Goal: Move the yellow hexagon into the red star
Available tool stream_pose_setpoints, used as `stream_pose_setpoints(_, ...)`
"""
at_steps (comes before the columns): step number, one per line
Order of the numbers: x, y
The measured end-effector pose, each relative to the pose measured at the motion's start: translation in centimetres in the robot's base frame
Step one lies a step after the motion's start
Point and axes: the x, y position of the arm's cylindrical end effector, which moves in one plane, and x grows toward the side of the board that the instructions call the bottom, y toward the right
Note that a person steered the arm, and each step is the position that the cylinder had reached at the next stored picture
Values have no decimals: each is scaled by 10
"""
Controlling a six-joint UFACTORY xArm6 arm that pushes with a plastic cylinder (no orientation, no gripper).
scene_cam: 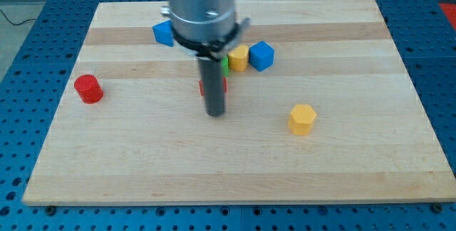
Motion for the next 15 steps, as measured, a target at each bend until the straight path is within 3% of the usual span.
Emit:
stream_pose_setpoints(1, -10, 72)
stream_pose_setpoints(2, -51, 108)
stream_pose_setpoints(3, -44, 188)
stream_pose_setpoints(4, 0, 230)
stream_pose_setpoints(5, 24, 201)
stream_pose_setpoints(7, 28, 28)
stream_pose_setpoints(8, 50, 22)
stream_pose_setpoints(9, 65, 105)
stream_pose_setpoints(10, 30, 175)
stream_pose_setpoints(11, -19, 175)
stream_pose_setpoints(14, -2, 18)
stream_pose_setpoints(15, 6, 1)
